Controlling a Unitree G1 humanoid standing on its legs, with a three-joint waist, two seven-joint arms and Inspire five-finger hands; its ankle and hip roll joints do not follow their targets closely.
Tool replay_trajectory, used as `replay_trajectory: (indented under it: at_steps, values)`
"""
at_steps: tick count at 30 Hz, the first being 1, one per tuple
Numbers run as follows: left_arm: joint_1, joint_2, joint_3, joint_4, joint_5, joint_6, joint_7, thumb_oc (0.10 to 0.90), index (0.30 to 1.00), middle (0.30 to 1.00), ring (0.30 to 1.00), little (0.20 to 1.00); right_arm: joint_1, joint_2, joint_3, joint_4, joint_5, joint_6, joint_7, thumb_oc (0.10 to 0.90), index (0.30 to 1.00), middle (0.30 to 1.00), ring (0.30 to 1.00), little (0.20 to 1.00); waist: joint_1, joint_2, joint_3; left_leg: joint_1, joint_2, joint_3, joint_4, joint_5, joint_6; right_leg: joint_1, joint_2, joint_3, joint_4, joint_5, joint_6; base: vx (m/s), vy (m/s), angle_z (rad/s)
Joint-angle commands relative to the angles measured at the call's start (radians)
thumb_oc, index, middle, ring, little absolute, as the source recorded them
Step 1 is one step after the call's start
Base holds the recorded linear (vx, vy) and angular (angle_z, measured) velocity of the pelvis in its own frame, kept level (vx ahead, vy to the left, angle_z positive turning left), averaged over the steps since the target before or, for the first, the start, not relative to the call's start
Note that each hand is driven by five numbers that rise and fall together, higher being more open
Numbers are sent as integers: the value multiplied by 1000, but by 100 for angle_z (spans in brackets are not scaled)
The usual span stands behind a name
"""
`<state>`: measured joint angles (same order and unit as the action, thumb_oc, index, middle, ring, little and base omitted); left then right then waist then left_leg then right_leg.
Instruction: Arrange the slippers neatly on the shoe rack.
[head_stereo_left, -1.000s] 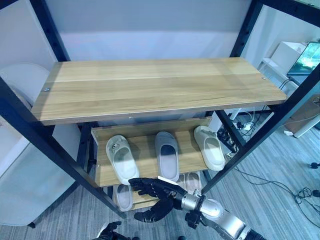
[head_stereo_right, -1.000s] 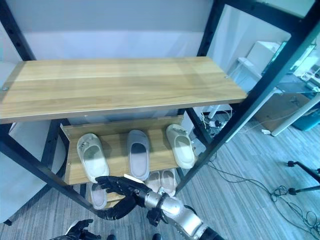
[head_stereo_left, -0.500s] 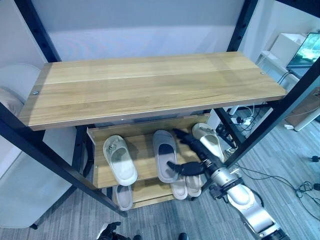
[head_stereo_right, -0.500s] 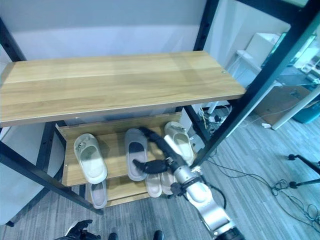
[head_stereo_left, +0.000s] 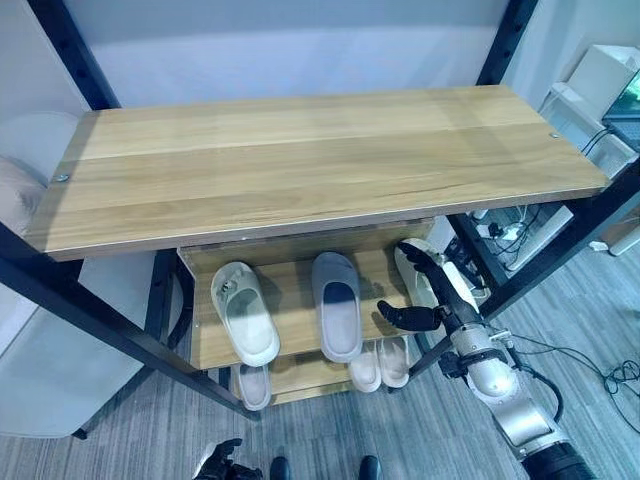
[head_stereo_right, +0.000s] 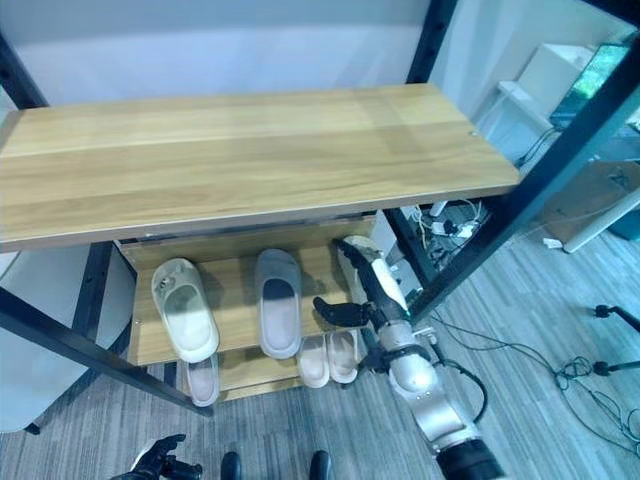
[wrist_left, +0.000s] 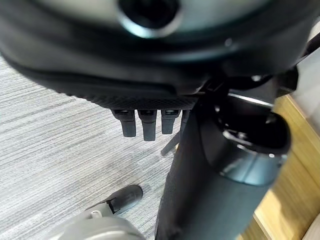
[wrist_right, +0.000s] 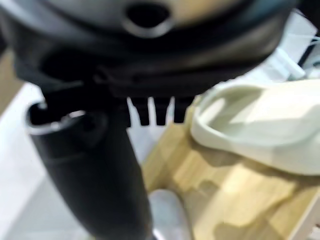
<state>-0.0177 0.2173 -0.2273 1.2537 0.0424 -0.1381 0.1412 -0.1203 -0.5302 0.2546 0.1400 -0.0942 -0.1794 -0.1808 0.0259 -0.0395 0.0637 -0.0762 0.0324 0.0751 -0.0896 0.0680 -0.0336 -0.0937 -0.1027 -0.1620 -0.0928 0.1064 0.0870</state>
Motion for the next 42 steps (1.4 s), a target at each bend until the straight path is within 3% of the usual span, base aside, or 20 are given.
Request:
replay_trajectory:
  at_steps: [1, 16, 42]
  values:
    - [-39, -26, -63, 84, 32, -10, -6, 800, 900, 900, 900, 900, -172, -31, -61, -84, -34, -92, -71, 800, 900, 900, 900, 900, 31, -1, 49, -24, 1, -28, 2, -43, -30, 59, -4, 14, 6, -116, 70, 0, 0, 0]
    - [-81, -26, -71, 75, 10, -22, 12, 800, 900, 900, 900, 900, -213, 6, -50, -97, 37, -115, -87, 800, 900, 900, 900, 900, 40, -17, 74, -74, -4, -35, 2, -33, -32, 10, 1, 20, 6, -107, 66, 1, 0, 0]
    - [-65, -27, -60, 60, 8, -27, 28, 800, 900, 900, 900, 900, -190, 42, 6, -183, 5, -117, -53, 800, 900, 900, 900, 900, 51, -29, 83, -46, -9, -39, 2, -48, -26, 33, -4, 7, 6, -115, 64, 8, -1, 0]
